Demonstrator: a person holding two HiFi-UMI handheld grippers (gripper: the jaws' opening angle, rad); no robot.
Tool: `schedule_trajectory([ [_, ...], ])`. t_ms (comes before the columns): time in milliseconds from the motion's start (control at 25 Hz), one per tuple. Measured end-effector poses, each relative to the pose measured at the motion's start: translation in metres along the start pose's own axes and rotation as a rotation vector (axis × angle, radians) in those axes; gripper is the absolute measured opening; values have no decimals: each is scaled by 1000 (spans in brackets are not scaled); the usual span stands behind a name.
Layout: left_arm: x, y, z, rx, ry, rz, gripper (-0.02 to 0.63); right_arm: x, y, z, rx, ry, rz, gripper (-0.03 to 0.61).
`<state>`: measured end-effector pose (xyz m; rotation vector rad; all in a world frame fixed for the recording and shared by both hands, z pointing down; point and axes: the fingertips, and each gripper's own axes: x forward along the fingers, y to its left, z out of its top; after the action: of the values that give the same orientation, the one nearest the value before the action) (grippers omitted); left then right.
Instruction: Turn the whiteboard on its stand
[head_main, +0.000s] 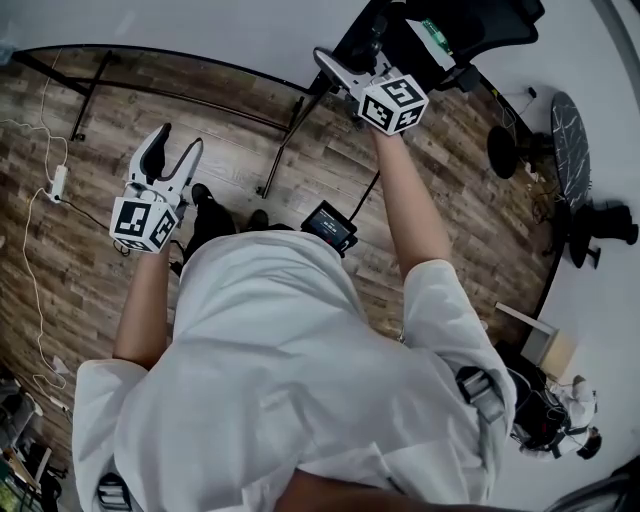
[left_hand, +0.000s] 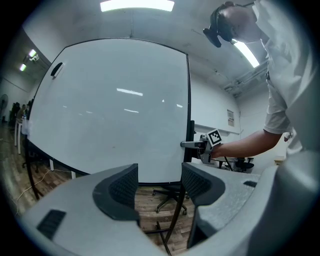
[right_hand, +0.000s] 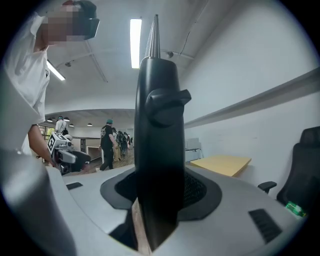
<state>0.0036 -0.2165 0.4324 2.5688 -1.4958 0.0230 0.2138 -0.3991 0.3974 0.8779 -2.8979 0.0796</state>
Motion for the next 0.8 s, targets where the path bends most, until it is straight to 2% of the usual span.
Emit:
schedule_trajectory([
  [80,-2,-1,0,0,0,2,256,-1,0,-1,-14,3,-1,186],
  [800,14,4,4,-7,7,-41,256,-6,-1,-3,-58,-26,25,161],
])
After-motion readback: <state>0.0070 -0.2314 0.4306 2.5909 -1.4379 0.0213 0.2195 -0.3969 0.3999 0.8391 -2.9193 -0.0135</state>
